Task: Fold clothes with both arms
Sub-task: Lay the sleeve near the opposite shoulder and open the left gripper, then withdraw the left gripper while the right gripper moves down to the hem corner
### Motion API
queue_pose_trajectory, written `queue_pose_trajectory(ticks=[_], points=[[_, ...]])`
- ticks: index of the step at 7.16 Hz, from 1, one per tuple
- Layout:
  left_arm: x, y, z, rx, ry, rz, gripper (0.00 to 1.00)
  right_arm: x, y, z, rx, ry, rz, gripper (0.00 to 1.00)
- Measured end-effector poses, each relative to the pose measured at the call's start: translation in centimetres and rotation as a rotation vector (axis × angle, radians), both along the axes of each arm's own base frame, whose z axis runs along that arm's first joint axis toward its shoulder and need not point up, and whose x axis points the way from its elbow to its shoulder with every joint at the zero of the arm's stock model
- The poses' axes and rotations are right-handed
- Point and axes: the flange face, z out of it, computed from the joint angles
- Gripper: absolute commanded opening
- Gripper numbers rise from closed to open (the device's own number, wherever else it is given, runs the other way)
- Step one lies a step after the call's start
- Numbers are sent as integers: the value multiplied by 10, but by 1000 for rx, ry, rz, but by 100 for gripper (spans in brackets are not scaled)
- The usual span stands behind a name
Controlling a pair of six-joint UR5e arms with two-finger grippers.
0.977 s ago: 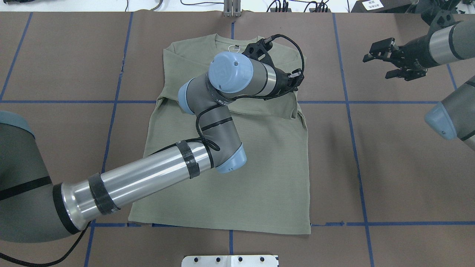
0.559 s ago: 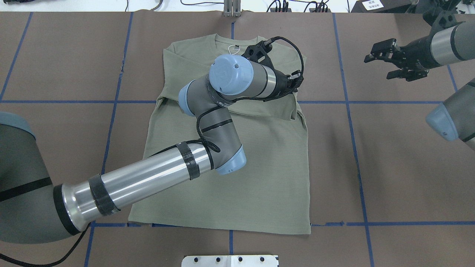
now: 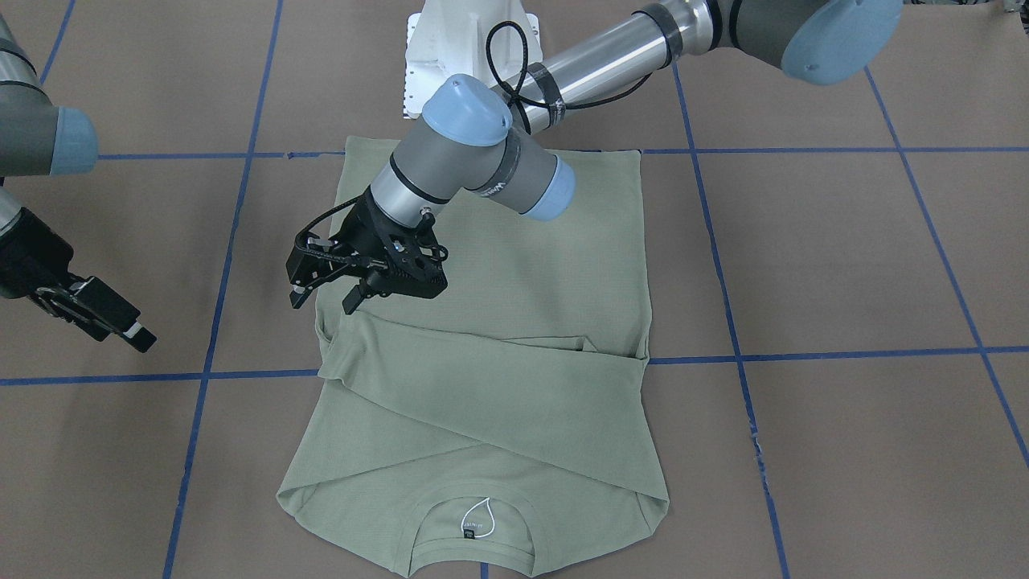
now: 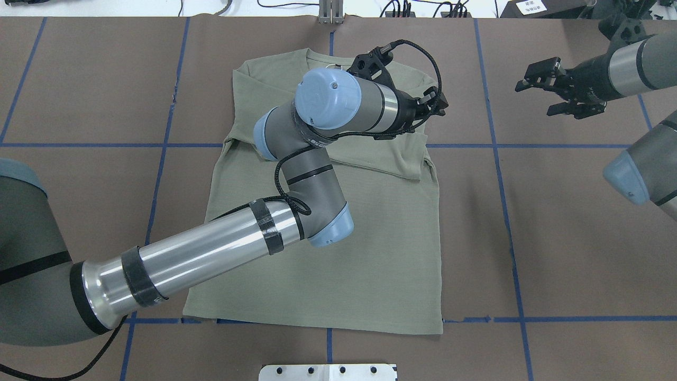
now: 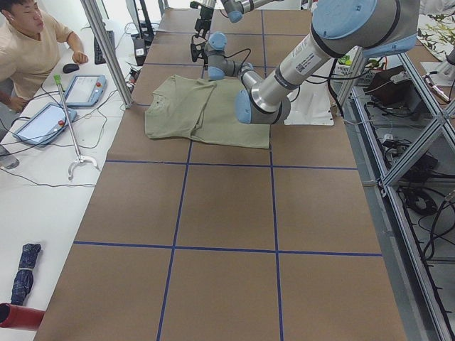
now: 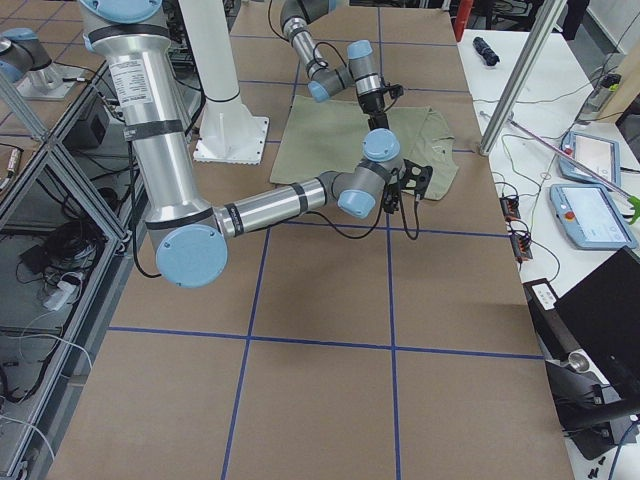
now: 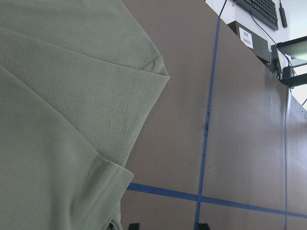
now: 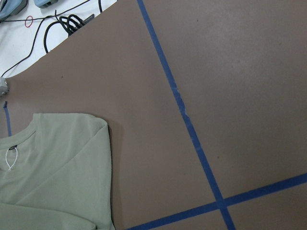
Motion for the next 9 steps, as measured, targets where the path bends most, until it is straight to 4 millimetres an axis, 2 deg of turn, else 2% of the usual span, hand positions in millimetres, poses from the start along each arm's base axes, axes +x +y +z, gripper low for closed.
queue_pose_trajectory(ticks=[1,2,4,6,7,9], points=[[-20,4,17,10,9,0,72,-18,13,-5,-21,-13,-4,100],[-47,5,45,16,9,11,72,-42,39,-8,-40,-17,-5,100],[-118,1,103,17,3,53,73,-95,122,-19,-72,-20,15,100],[-179,14,148,14,-2,61,74,-143,196,-36,-94,-40,51,99],[-200,27,159,18,4,58,76,-159,229,-38,-99,-41,68,99],[-236,56,162,36,35,52,79,-161,278,-39,-148,-55,84,98]])
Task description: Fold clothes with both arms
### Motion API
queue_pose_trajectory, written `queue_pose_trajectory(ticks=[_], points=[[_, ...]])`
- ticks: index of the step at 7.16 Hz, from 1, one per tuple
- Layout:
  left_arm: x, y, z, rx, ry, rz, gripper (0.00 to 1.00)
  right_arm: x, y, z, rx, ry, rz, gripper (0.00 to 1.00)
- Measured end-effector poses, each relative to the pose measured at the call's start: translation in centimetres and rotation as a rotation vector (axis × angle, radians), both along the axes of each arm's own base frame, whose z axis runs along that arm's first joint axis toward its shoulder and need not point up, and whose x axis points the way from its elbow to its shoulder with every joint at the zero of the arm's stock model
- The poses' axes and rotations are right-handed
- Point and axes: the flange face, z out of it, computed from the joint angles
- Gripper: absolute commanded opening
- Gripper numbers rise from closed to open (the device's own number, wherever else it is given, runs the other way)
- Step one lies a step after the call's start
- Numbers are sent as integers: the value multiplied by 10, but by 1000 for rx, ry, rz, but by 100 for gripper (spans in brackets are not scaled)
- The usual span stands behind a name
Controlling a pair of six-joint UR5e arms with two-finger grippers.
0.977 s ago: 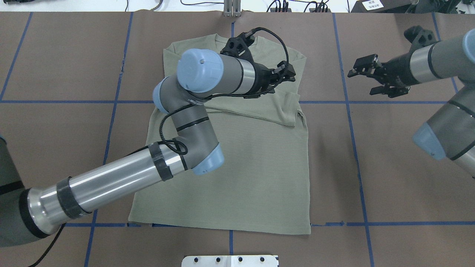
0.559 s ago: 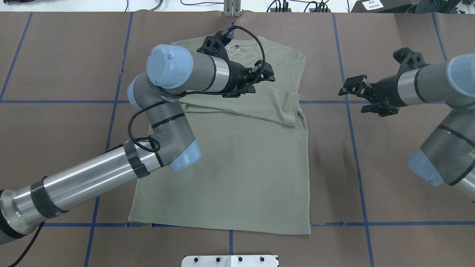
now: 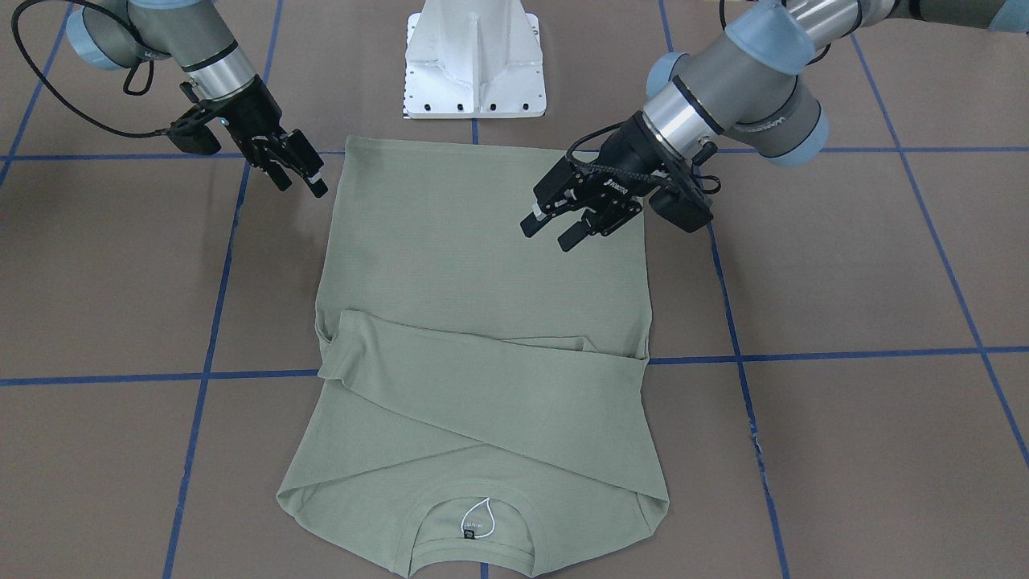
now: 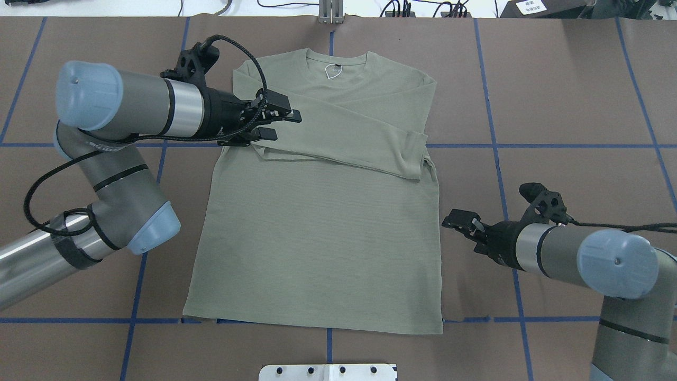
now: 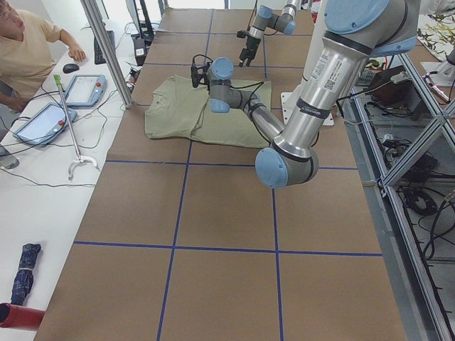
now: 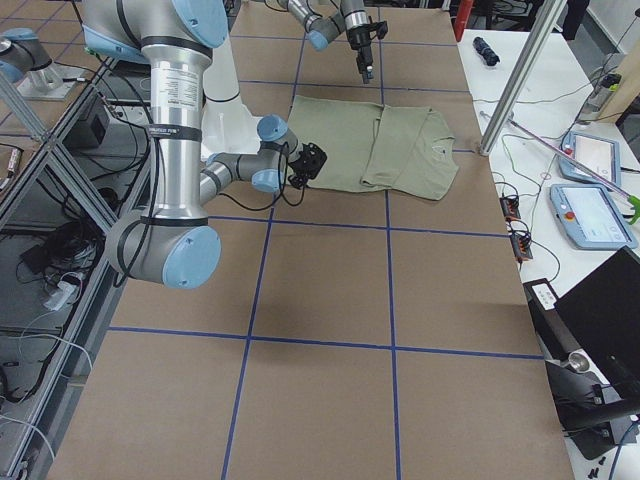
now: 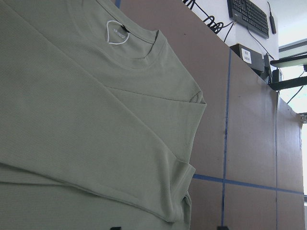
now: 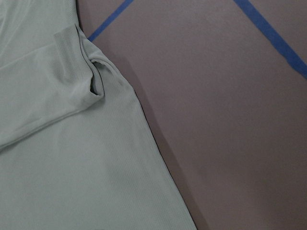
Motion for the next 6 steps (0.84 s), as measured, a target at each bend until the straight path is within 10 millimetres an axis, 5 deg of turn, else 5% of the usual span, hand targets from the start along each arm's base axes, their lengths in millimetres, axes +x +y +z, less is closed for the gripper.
queue_pose_trajectory(ticks=[3,6], points=[[-24,27,5,10,18,5,80,-29,75,-5,-48,55,49,97],[-22,29,7,8,16,10,80,-82,91,-25,-110,130,110,97]])
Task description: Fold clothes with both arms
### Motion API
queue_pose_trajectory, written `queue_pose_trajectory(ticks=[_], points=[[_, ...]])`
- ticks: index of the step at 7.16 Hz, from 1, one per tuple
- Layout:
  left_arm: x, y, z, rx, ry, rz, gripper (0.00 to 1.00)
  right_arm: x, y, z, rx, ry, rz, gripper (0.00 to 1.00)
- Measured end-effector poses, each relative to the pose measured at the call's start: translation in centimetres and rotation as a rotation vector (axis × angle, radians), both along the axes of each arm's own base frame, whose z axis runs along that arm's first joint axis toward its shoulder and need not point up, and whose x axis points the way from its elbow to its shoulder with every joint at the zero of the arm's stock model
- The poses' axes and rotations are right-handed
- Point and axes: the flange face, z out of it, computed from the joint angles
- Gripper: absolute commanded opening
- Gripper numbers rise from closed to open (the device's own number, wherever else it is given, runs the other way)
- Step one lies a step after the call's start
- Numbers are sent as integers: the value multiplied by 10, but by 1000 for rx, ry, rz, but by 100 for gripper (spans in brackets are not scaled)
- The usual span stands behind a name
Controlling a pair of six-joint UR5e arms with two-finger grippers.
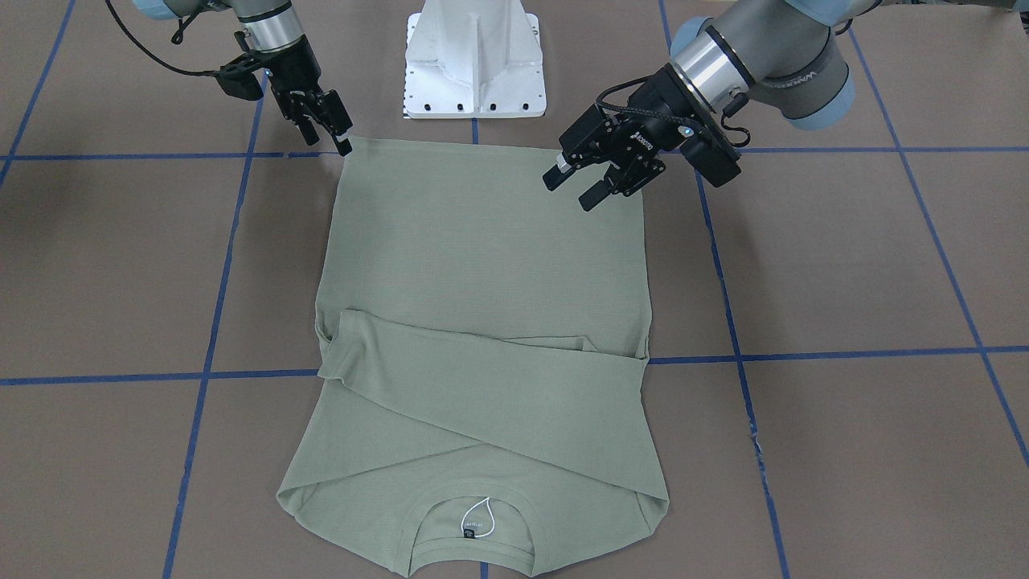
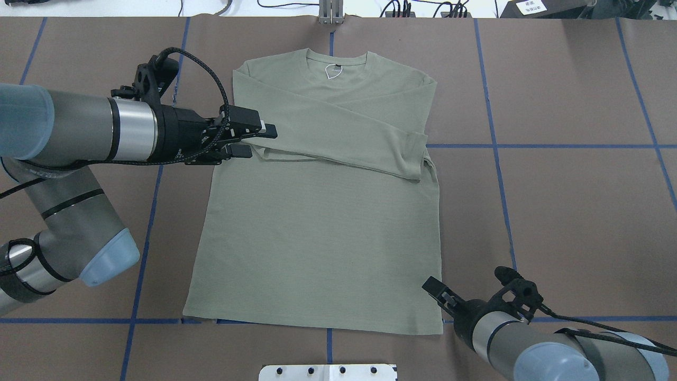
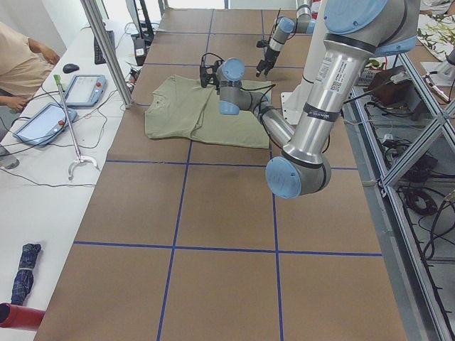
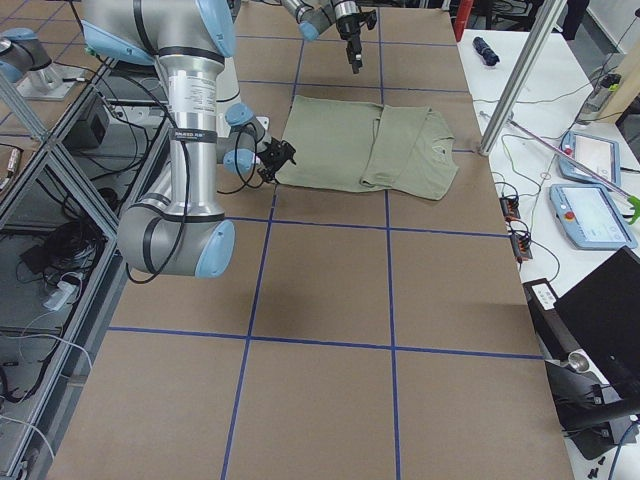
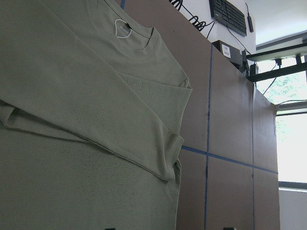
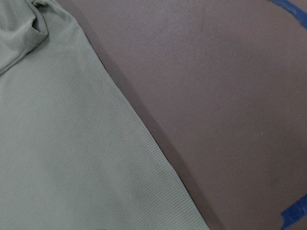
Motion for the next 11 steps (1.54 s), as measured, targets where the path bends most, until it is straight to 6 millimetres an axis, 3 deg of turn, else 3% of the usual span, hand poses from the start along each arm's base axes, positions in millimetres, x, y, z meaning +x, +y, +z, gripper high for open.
queue_pose_trajectory(ticks=[2,7,9,10,11], points=[[2,-1,2,-2,-4,1,80,-14,6,-5,-15,19,-4,96],[5,-4,8,-5,-17,-1,80,-23,33,2,-41,46,-42,87],[6,-4,9,-6,-19,-1,80,-25,38,3,-43,51,-54,76],[6,-5,10,-7,-20,-1,80,-25,39,4,-43,54,-56,64],[6,-5,11,-8,-21,0,80,-26,39,6,-43,58,-57,44]])
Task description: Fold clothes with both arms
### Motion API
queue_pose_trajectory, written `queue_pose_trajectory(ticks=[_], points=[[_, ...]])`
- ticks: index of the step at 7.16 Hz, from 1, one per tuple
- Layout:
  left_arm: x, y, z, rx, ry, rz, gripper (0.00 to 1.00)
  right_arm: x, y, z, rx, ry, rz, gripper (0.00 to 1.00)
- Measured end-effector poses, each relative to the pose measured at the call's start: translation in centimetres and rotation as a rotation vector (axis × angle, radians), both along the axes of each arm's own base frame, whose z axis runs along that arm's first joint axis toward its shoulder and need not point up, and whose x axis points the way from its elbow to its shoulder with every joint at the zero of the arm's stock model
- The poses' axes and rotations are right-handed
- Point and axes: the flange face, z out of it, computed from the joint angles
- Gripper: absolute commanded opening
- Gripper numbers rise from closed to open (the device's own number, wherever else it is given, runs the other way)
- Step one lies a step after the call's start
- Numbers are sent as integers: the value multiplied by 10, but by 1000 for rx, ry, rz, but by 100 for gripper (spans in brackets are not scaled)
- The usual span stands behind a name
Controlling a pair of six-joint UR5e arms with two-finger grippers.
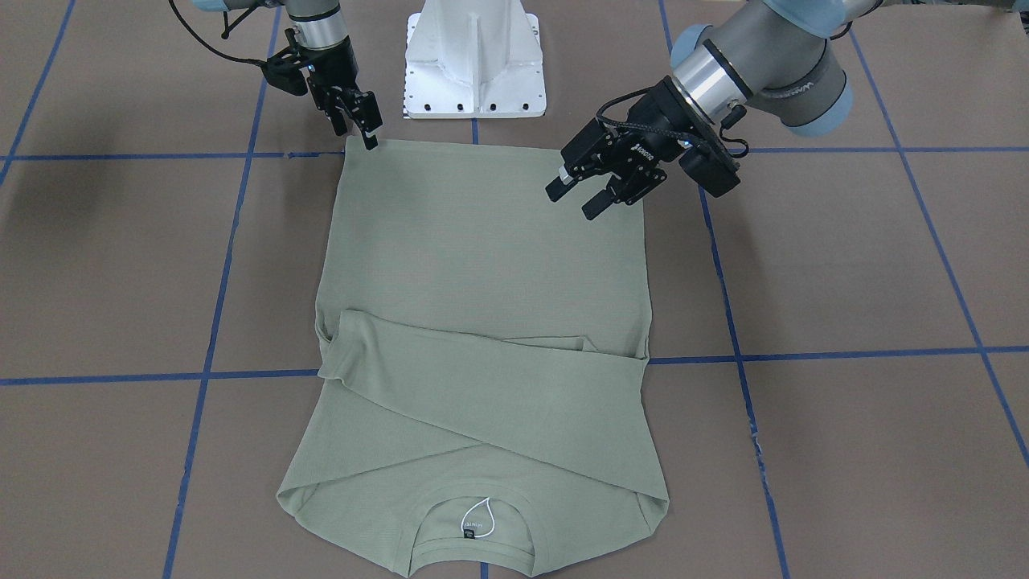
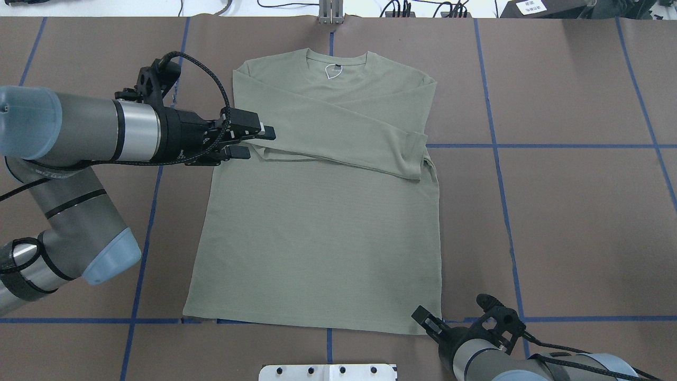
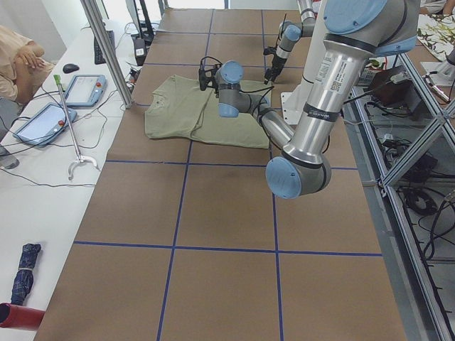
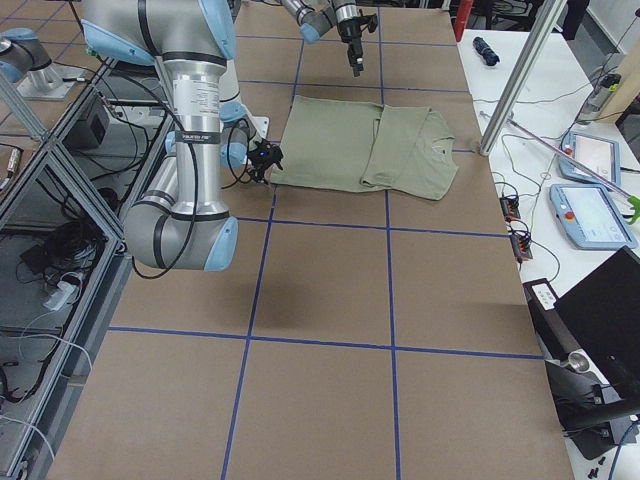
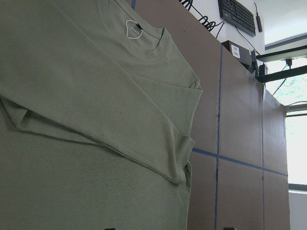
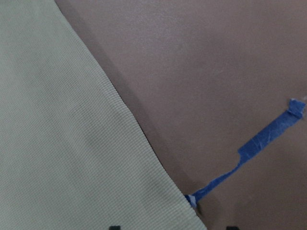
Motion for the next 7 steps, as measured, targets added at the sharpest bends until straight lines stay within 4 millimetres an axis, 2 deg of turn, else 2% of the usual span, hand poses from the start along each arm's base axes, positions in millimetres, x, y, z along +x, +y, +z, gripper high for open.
queue_pose_trajectory(ticks=[1,2,5,7], points=[[0,0,0,0,0,0,80,-1,1,0,0,1,-1,18],[0,0,0,0,0,0,80,-1,1,0,0,1,-2,0],[-1,0,0,0,1,1,80,0,4,1,0,4,-8,0],[0,0,12,-60,-61,0,80,2,6,-4,-3,-4,-16,0]])
